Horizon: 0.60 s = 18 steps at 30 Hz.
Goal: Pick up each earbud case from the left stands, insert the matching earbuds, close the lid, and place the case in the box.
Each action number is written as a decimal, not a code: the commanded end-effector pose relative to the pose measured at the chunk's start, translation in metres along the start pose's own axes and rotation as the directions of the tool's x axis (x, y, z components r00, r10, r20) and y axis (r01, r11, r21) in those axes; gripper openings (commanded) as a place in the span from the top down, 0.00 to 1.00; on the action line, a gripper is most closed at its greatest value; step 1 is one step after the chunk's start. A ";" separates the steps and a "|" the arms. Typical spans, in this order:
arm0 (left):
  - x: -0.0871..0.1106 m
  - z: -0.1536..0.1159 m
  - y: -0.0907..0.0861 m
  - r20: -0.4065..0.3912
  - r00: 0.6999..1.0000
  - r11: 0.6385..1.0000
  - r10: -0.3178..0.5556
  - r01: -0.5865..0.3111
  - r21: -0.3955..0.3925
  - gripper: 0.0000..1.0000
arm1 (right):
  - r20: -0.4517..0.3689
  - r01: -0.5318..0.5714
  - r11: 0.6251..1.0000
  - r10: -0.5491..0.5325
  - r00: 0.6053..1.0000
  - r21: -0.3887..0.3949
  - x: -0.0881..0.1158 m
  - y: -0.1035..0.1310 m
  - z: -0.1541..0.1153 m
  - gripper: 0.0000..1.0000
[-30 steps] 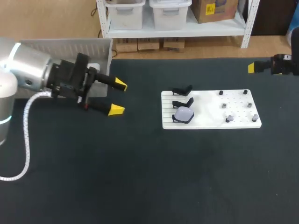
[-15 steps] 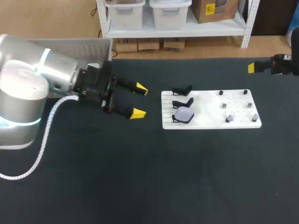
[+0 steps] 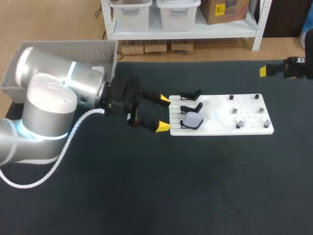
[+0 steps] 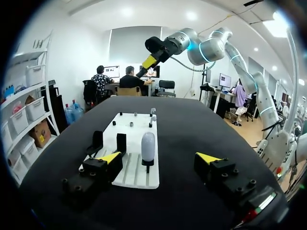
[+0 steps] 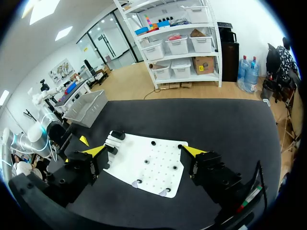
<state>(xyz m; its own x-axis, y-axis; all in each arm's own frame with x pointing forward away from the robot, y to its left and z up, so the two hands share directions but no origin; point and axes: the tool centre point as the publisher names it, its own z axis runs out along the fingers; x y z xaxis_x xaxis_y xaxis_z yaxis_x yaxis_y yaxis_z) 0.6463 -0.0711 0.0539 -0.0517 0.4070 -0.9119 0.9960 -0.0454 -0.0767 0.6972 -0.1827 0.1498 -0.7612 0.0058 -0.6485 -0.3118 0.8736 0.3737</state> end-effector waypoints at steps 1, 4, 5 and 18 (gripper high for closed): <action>0.007 0.011 -0.004 0.006 1.000 1.000 0.000 0.000 -0.013 0.02 | 0.001 0.001 1.000 -0.001 1.000 -0.002 0.000 -0.001 0.001 0.00; 0.011 0.016 -0.002 0.002 1.000 1.000 -0.007 0.007 -0.011 0.03 | 0.001 0.001 1.000 -0.001 1.000 -0.002 0.000 -0.001 0.001 0.00; 0.012 0.018 -0.001 0.002 1.000 1.000 -0.006 0.006 -0.010 0.06 | 0.001 0.001 1.000 -0.001 1.000 -0.002 0.000 -0.001 0.001 0.00; 0.014 0.033 0.008 -0.002 1.000 1.000 -0.018 0.018 0.012 0.12 | 0.001 0.001 1.000 -0.001 1.000 -0.002 0.000 -0.001 0.001 0.00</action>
<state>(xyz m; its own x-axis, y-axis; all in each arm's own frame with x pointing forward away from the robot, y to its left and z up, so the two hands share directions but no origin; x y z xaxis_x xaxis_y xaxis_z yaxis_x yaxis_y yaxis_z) 0.6465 -0.0907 0.0301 -0.0681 0.4071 -0.9108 0.9946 -0.0444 -0.0942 0.6972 -0.1827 0.1498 -0.7612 0.0058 -0.6485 -0.3118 0.8736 0.3737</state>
